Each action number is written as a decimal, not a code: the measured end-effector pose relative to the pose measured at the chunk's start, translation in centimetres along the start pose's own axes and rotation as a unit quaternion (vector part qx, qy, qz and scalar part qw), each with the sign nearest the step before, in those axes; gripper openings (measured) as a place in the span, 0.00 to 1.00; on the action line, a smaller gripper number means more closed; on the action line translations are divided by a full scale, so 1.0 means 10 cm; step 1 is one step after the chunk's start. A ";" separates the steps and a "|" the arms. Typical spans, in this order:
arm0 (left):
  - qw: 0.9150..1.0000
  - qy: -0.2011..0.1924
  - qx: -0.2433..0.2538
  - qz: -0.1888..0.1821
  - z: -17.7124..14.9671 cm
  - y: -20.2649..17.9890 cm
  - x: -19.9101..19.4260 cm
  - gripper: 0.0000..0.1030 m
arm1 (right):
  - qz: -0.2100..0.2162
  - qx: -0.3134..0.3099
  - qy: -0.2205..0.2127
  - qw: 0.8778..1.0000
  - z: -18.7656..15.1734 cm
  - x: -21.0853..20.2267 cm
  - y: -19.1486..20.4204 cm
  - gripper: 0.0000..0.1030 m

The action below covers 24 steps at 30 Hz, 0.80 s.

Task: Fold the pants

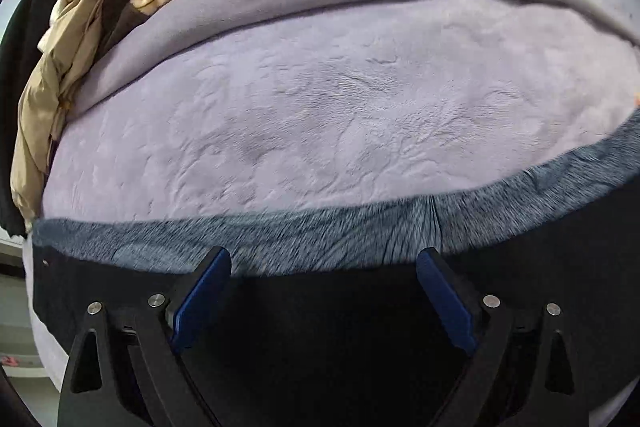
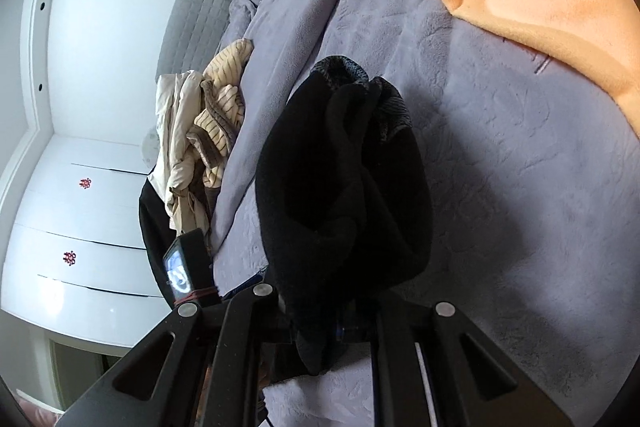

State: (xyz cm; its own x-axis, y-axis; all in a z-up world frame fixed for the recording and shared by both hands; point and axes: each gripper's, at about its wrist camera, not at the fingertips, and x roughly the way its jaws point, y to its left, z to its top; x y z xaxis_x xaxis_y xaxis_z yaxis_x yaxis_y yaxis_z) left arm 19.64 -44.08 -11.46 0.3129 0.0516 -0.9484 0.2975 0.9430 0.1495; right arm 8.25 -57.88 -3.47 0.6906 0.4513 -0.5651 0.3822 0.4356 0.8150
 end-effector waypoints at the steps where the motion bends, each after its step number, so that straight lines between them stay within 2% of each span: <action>1: 1.000 -0.001 -0.001 -0.007 -0.06 0.05 -0.05 0.93 | -0.005 -0.010 0.000 1.000 -0.02 0.00 0.07 0.13; 3: 1.000 0.001 0.004 -0.019 -0.30 0.10 -0.12 0.93 | -0.015 -0.034 -0.001 0.999 -0.06 -0.02 0.24 0.13; 6: 0.999 0.031 0.029 -0.020 -0.64 -0.06 0.01 0.94 | -0.026 -0.068 -0.003 0.997 -0.13 -0.01 0.50 0.13; 7: 0.999 0.027 0.030 -0.028 -0.74 -0.14 0.04 0.95 | -0.031 -0.079 0.001 0.996 -0.15 0.01 0.58 0.13; 8: 0.999 0.019 0.032 -0.031 -0.79 -0.15 0.02 0.95 | -0.040 -0.095 0.006 0.995 -0.20 0.05 0.69 0.13; 10: 0.998 0.028 0.039 -0.047 -0.79 -0.13 -0.01 0.95 | -0.054 -0.131 0.006 0.990 -0.29 0.10 0.94 0.13; 12: 0.997 0.026 0.023 -0.067 -0.78 0.02 -0.09 0.95 | -0.068 -0.157 0.004 0.985 -0.38 0.14 1.18 0.13; 15: 0.996 0.013 -0.007 -0.083 -0.83 0.40 -0.27 0.95 | -0.100 -0.209 0.008 0.973 -0.61 0.29 1.54 0.13; 19: 0.996 0.007 -0.053 -0.067 -0.97 1.12 -0.43 0.95 | -0.127 -0.271 0.032 0.954 -1.05 0.67 1.90 0.13; 24: 0.994 0.019 -0.102 -0.024 -1.23 1.95 -0.43 0.95 | -0.187 -0.341 0.085 0.917 -1.82 1.60 2.17 0.14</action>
State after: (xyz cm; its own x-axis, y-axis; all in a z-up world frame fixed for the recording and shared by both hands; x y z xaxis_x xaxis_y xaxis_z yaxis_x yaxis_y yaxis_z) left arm 12.96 -21.88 -7.88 0.2676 0.0140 -0.9634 0.1215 0.9914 0.0482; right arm 16.45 -27.01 2.85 0.4615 0.2616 -0.8477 0.0589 0.9444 0.3235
